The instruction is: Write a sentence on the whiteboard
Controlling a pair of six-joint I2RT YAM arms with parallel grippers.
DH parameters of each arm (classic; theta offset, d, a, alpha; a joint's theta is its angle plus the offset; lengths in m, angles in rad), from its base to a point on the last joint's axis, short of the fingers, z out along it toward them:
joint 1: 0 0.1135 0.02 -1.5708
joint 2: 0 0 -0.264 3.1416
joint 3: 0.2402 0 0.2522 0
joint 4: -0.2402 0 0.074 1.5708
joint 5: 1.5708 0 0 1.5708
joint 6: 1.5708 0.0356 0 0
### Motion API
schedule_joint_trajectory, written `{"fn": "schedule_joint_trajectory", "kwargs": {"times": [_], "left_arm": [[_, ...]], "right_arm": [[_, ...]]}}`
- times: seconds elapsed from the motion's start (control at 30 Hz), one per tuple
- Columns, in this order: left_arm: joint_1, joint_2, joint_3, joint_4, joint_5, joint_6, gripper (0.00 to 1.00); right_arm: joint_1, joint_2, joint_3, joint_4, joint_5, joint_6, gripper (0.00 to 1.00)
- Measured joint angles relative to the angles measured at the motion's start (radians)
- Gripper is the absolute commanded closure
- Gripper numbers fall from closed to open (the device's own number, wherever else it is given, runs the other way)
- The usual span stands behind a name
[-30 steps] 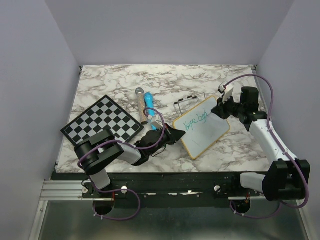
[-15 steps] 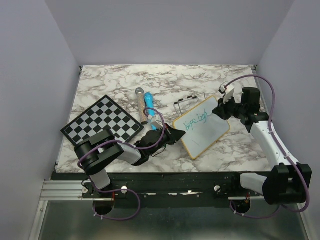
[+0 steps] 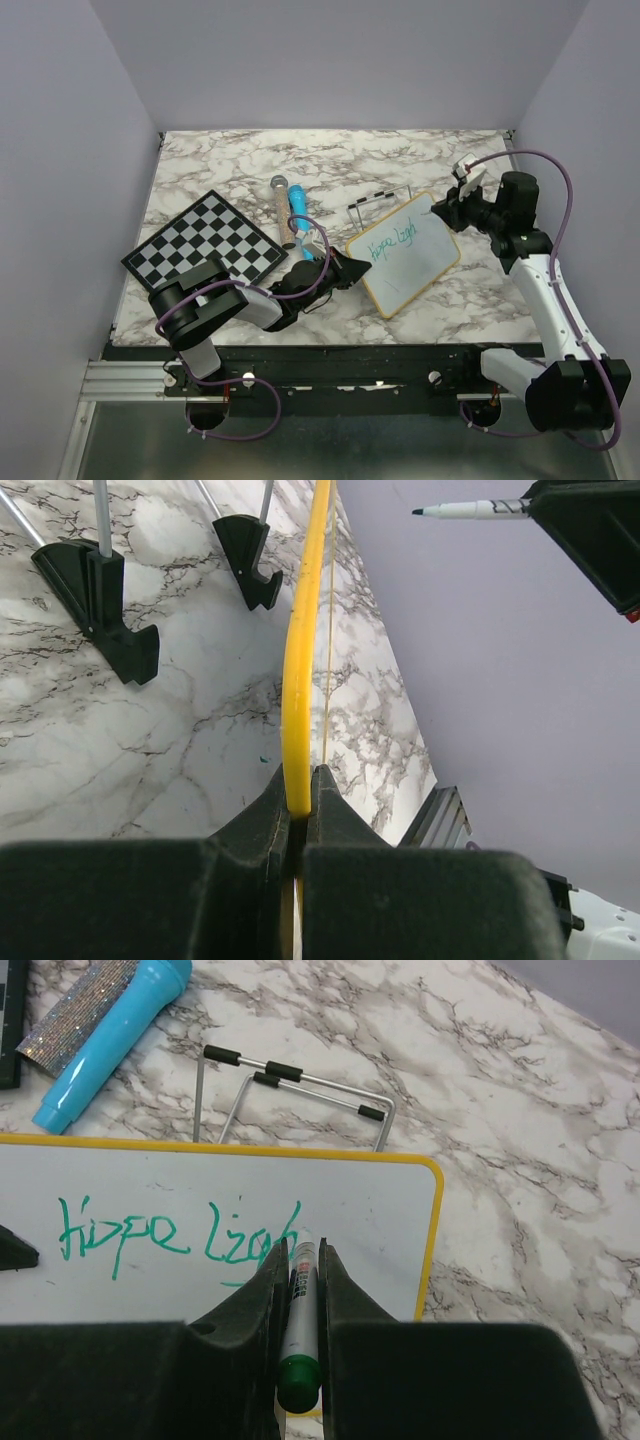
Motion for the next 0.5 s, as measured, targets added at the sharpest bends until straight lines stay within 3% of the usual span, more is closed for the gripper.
{"fn": "schedule_joint_trajectory", "kwargs": {"times": [0.5], "left_arm": [[0.0, 0.0, -0.008, 0.015, 0.01, 0.016, 1.0]], "right_arm": [[0.0, -0.001, -0.035, 0.026, -0.031, 0.007, 1.0]]}}
